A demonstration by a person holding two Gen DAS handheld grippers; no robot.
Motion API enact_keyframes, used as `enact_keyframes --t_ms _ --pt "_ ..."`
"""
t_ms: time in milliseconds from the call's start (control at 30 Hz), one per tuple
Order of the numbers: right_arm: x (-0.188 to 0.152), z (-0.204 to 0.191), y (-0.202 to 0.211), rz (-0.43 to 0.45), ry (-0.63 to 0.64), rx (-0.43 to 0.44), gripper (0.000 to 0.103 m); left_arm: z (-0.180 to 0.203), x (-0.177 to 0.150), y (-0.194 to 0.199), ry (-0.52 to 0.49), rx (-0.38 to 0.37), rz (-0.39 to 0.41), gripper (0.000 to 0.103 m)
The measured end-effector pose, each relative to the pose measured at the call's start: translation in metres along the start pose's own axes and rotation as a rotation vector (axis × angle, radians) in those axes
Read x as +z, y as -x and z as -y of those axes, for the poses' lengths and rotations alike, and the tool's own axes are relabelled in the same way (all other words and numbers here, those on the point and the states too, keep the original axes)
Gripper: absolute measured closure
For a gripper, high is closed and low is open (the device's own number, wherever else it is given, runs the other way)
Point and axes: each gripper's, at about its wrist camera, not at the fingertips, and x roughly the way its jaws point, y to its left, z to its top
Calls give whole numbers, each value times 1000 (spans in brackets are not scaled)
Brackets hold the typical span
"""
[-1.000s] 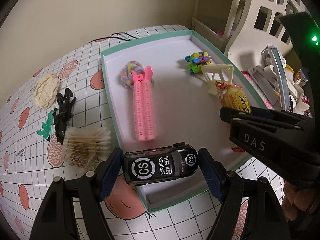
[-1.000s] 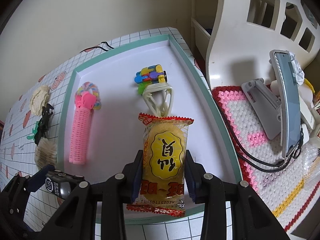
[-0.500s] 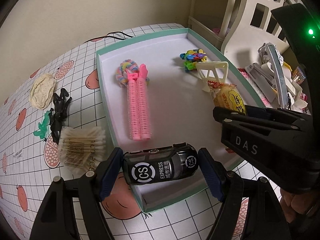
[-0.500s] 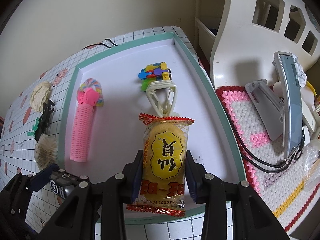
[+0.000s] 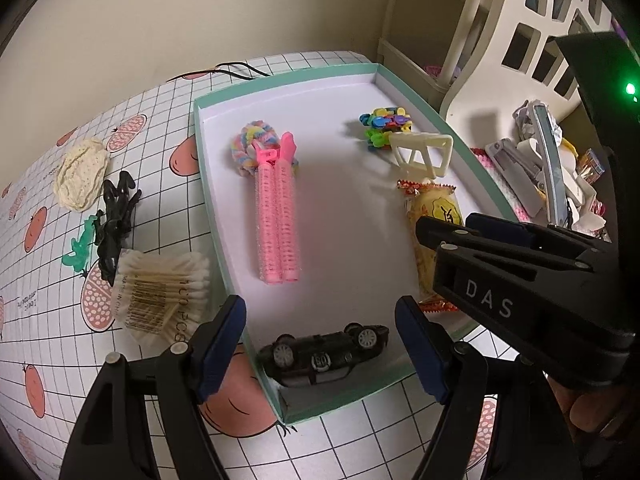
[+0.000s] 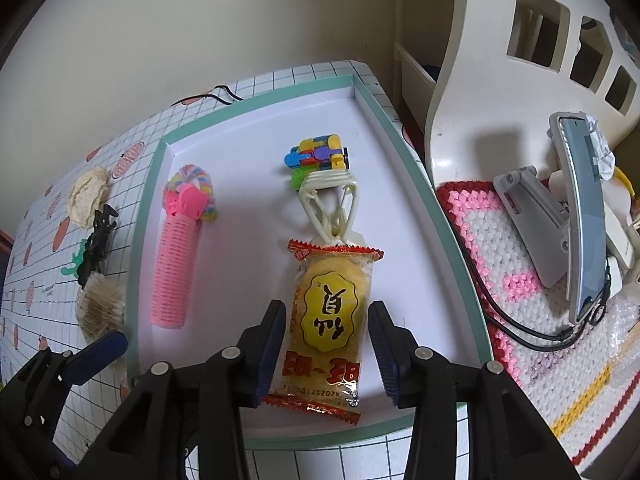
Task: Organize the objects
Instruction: 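Open the left gripper to release the car while the right releases the snack bag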
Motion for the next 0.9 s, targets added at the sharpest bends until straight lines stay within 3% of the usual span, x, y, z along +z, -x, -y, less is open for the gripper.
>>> enact_keyframes --t_ms 233,500,800,900 --pt "2 2 2 10 -4 3 56 -12 4 8 55 -16 23 25" --pt "3 0 6 33 -9 8 56 -34 6 17 111 15 56 25" --pt "3 -5 5 32 6 4 56 -77 4 26 274 66 98 25" --pt "2 -7 5 33 12 5 47 -89 2 27 319 72 102 25"
